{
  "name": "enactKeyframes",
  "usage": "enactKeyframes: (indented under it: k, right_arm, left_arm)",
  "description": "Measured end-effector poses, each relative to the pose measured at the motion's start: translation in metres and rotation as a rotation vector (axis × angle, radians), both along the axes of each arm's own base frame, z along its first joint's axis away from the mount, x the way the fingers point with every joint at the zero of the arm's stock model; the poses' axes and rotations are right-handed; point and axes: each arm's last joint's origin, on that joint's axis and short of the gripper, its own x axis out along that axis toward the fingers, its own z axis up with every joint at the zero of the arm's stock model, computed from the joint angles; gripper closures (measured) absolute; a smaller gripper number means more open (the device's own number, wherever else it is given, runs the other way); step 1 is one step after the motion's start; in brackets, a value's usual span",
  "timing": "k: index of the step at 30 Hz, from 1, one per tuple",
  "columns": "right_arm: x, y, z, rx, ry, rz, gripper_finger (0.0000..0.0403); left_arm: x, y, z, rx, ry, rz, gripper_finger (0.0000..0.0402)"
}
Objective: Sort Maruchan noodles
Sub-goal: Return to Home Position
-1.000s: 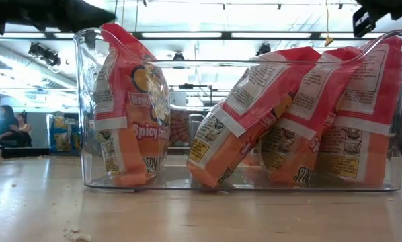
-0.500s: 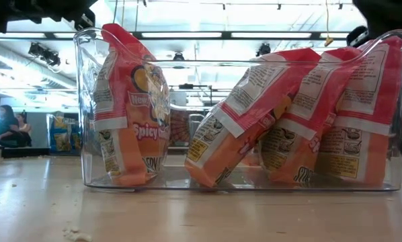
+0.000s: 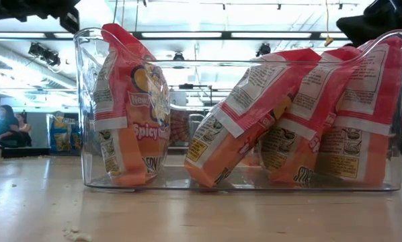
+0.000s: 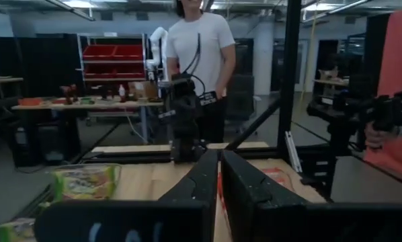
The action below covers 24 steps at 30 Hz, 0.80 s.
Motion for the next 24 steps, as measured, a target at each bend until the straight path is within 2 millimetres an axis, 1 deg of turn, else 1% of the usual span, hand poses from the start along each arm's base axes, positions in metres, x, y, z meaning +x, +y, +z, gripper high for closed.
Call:
enactKeyframes:
  k: [2, 6, 9, 13, 19, 24]
  right_arm:
    - [0.000, -0.002, 0.000, -0.035, -0.004, -0.033, 0.0384]
    - [0.001, -0.007, -0.003, -0.064, 0.017, -0.193, 0.0384]
    - [0.001, -0.008, -0.001, -0.010, 0.007, -0.279, 0.0384]
    - [-0.001, -0.005, 0.006, -0.027, -0.071, -0.296, 0.0384]
    - [0.000, -0.001, 0.004, -0.054, -0.046, -0.291, 0.0384]
    - [0.000, 0.000, 0.004, -0.105, -0.049, -0.341, 0.0384]
  left_arm:
    - [-0.003, 0.001, 0.000, -0.014, -0.007, 0.018, 0.0374]
    - [-0.004, 0.001, 0.003, -0.113, -0.035, 0.003, 0.0374]
    - [-0.004, 0.001, 0.002, -0.107, -0.027, 0.014, 0.0374]
    - [-0.004, 0.002, 0.002, -0.108, -0.026, 0.037, 0.0374]
    - [0.000, 0.002, -0.009, -0.126, 0.086, 0.065, 0.0374]
    - [0.000, 0.003, -0.009, -0.121, 0.086, 0.065, 0.0374]
